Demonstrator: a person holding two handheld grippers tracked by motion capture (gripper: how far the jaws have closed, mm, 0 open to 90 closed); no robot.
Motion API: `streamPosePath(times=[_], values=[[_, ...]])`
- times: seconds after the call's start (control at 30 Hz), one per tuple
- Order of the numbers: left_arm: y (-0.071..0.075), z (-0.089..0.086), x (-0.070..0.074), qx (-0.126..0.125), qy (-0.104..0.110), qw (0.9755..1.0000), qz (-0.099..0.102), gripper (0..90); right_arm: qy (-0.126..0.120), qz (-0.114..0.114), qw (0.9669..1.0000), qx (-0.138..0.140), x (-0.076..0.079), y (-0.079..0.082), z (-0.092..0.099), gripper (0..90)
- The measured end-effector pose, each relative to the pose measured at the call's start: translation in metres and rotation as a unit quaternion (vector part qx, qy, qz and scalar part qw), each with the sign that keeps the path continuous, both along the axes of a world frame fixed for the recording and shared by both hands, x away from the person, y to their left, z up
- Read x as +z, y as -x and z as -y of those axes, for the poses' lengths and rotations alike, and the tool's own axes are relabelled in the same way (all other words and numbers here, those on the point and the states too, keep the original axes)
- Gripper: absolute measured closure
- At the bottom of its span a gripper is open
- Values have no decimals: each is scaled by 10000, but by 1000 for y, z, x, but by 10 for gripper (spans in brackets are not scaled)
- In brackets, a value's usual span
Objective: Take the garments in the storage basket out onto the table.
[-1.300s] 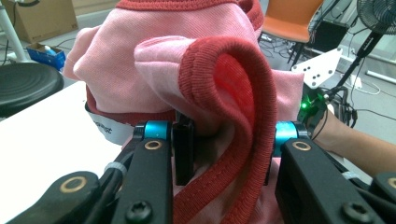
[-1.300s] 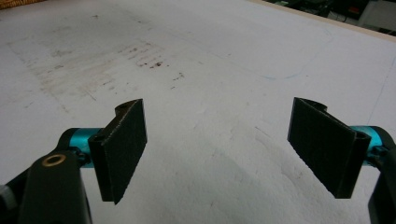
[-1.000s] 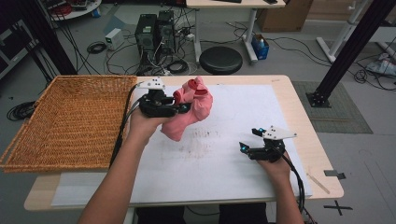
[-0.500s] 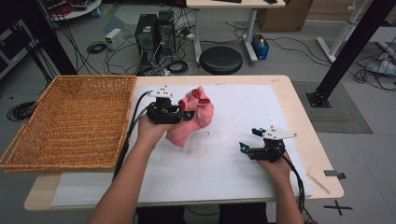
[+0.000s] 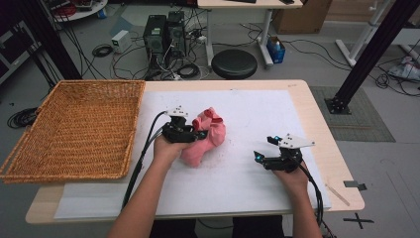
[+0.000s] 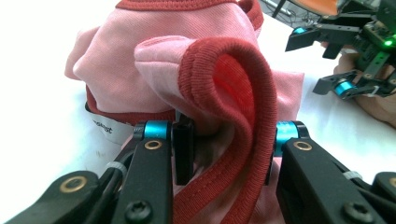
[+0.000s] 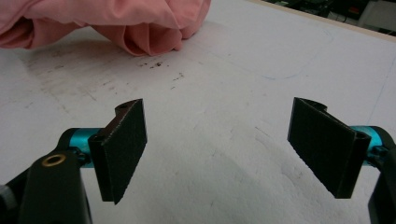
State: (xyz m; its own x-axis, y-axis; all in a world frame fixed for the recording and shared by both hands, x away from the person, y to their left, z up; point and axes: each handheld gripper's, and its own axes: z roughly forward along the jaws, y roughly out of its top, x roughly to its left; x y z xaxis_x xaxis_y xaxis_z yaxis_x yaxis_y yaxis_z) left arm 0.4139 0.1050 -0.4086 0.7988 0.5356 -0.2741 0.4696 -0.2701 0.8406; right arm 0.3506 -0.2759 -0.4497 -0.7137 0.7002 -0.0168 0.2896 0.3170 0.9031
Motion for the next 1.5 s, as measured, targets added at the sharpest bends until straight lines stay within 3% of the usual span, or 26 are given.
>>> streamPosePath(times=[0.3, 0.43, 0.8, 1.13, 1.4, 1.5], values=[[1, 4, -18, 35, -144, 9998, -152, 682, 5, -1, 10000, -9, 0, 0, 0, 189], [2, 11, -26, -24, -332, 9993, -175, 679, -1, 5, 10000, -14, 0, 1, 0, 189], [6, 23, -37, -108, -648, 9978, -62, 671, -9, 5, 10000, -21, 0, 1, 0, 189], [13, 27, -41, 87, -683, 9976, 108, 656, -14, 5, 10000, -40, 0, 1, 0, 189], [15, 33, -37, -2, -813, 9967, 69, 524, -38, -31, 10000, -4, 0, 0, 1, 190], [14, 34, -35, -47, -782, 9969, -35, 458, -22, -29, 10000, 26, 0, 0, 1, 189]])
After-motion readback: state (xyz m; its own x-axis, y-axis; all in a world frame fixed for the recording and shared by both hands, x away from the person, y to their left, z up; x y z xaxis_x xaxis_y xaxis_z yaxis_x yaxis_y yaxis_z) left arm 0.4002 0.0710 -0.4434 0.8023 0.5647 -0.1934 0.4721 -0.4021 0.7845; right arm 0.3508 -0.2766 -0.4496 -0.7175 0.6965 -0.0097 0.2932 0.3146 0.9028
